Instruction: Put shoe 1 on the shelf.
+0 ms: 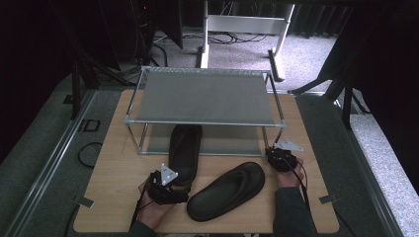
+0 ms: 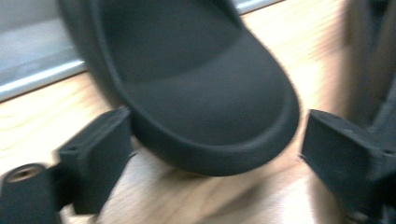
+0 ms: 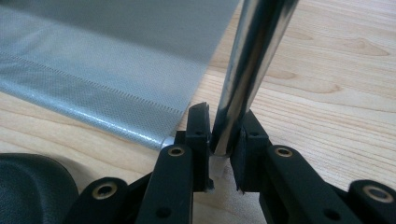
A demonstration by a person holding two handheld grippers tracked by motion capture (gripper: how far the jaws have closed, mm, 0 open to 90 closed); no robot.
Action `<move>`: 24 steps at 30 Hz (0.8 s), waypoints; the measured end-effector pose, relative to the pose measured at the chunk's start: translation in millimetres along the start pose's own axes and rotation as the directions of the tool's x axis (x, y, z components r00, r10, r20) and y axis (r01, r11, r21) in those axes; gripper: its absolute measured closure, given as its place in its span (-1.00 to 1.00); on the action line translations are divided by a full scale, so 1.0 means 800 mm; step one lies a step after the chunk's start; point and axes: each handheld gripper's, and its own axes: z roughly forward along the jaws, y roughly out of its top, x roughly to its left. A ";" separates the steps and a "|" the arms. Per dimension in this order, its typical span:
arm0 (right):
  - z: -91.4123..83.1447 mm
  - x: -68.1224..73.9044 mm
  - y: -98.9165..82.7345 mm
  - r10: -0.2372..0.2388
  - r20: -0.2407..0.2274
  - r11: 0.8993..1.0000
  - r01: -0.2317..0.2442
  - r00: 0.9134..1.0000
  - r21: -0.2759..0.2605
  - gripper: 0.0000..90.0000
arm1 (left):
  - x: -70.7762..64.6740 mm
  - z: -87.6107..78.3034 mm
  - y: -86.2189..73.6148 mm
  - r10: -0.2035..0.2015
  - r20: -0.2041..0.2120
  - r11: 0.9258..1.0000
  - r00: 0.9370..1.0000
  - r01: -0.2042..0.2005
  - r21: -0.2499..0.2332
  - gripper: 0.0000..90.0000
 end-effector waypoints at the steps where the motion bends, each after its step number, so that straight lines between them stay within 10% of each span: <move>1: 0.000 0.000 0.000 0.000 0.000 1.000 0.000 1.000 0.000 0.75 | 0.001 0.000 0.000 -0.002 -0.008 1.000 1.000 0.002 0.004 -0.70; 24: 0.000 0.000 -0.001 0.001 0.002 1.000 -0.001 1.000 0.000 0.75 | 0.023 0.032 0.032 0.038 -0.006 0.999 0.999 -0.038 0.017 -0.49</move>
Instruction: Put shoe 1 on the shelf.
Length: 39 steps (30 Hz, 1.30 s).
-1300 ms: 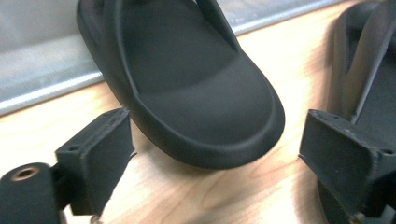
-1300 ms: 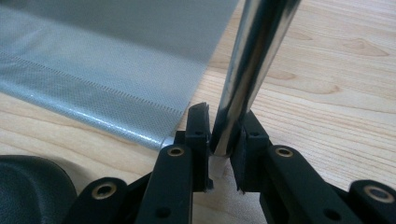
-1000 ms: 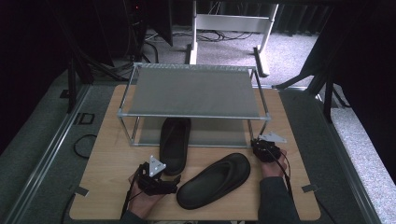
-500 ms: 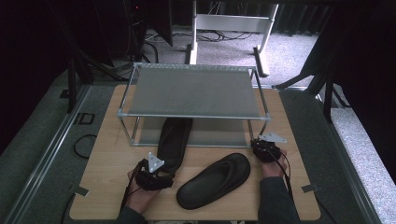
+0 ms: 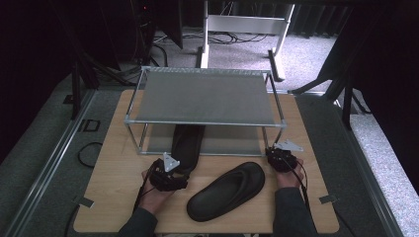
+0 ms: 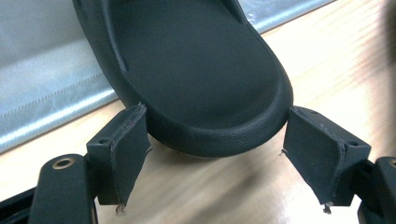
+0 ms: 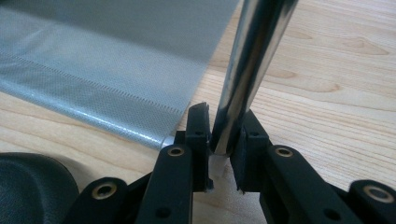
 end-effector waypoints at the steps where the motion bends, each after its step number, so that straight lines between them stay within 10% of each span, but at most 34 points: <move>1: 0.000 0.000 0.000 0.000 0.000 1.000 0.000 1.000 0.000 0.75 | 0.001 0.002 0.002 0.000 0.001 1.000 1.000 0.000 0.001 -0.49; 39: 0.000 0.000 0.000 -0.002 0.001 1.000 0.002 1.000 -0.001 0.75 | 0.019 0.067 0.048 -0.081 0.009 0.996 0.997 0.082 -0.033 -0.46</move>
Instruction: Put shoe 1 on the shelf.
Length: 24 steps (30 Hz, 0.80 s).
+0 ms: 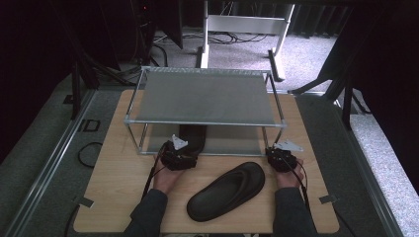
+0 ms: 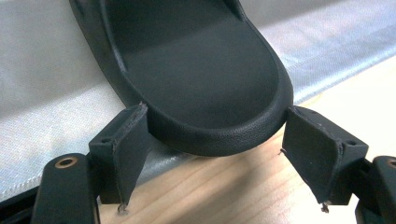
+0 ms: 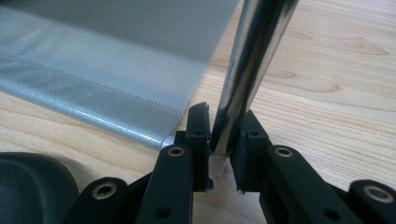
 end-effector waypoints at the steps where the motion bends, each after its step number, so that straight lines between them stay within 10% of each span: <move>1: 0.000 0.000 0.000 0.000 0.000 1.000 0.000 1.000 0.000 0.75 | 0.001 0.001 0.000 -0.006 0.002 1.000 1.000 0.006 0.001 -0.46; 24: 0.000 0.000 -0.001 -0.001 0.001 1.000 0.001 1.000 -0.002 0.75 | 0.027 0.003 -0.016 -0.003 0.009 1.000 1.000 0.003 0.024 -0.63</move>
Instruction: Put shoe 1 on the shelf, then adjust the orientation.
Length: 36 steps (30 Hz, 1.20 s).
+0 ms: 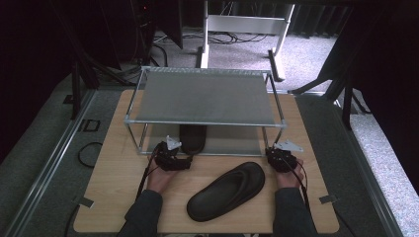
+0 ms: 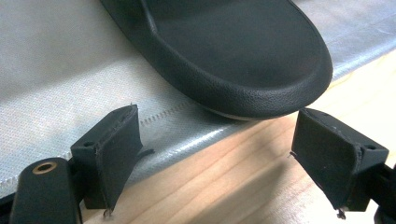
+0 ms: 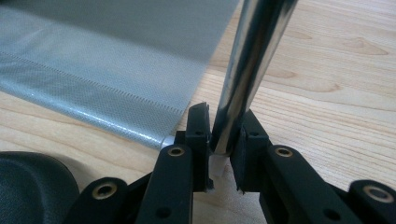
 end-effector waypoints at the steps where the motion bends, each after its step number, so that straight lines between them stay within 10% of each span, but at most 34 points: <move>1: 0.000 0.000 0.000 0.000 0.000 1.000 0.000 1.000 0.000 0.75 | 0.000 0.000 0.000 0.000 -0.004 1.000 1.000 0.000 0.002 -0.62; 14: -0.004 0.003 0.003 -0.012 -0.012 1.000 0.012 1.000 0.007 0.45 | 0.003 0.001 0.000 -0.004 0.007 1.000 1.000 0.004 0.004 -0.61; 26: -0.058 0.007 0.000 0.000 -0.021 1.000 0.000 1.000 -0.020 0.24 | 0.003 0.001 0.000 -0.005 0.011 1.000 1.000 0.004 0.007 -0.60; 36: -0.104 0.057 -0.024 -0.050 -0.176 0.998 0.046 0.983 -0.030 0.14 | 0.004 0.000 -0.001 -0.006 0.016 1.000 1.000 0.005 0.006 -0.59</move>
